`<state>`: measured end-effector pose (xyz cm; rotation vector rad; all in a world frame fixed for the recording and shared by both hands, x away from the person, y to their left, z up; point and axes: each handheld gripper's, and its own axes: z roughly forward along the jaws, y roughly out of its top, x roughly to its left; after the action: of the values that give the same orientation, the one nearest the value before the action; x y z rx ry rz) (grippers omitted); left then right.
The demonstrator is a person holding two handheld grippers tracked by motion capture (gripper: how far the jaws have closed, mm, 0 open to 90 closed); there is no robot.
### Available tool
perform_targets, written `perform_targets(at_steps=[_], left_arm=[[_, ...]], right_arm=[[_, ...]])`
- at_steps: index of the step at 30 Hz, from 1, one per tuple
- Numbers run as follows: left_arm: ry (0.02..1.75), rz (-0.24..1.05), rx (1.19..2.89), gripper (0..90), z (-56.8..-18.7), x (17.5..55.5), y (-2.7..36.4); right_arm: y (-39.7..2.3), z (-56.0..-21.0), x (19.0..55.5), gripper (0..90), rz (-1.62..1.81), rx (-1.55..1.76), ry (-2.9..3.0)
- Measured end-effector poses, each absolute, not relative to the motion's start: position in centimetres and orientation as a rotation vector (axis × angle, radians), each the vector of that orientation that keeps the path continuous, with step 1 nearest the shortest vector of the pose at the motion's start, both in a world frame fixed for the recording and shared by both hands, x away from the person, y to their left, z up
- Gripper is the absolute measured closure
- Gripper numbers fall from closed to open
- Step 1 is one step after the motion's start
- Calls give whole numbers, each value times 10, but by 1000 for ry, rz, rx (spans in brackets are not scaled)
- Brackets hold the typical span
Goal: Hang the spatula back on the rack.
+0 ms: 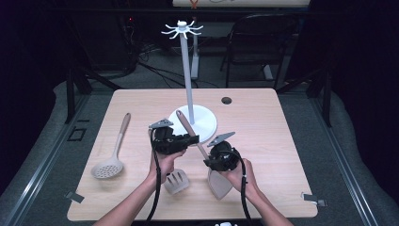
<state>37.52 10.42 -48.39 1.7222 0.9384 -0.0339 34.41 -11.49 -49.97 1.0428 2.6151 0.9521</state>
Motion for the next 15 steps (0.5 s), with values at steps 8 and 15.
perform_targets(at_steps=[8,15], left_arm=[[904,1,1731,680,-480,372,105],[882,-6,1743,668,-481,370,101]], right_arm=[[-111,-497,342,778,975,1049,2579],[-108,-495,343,779,1011,1057,2550]])
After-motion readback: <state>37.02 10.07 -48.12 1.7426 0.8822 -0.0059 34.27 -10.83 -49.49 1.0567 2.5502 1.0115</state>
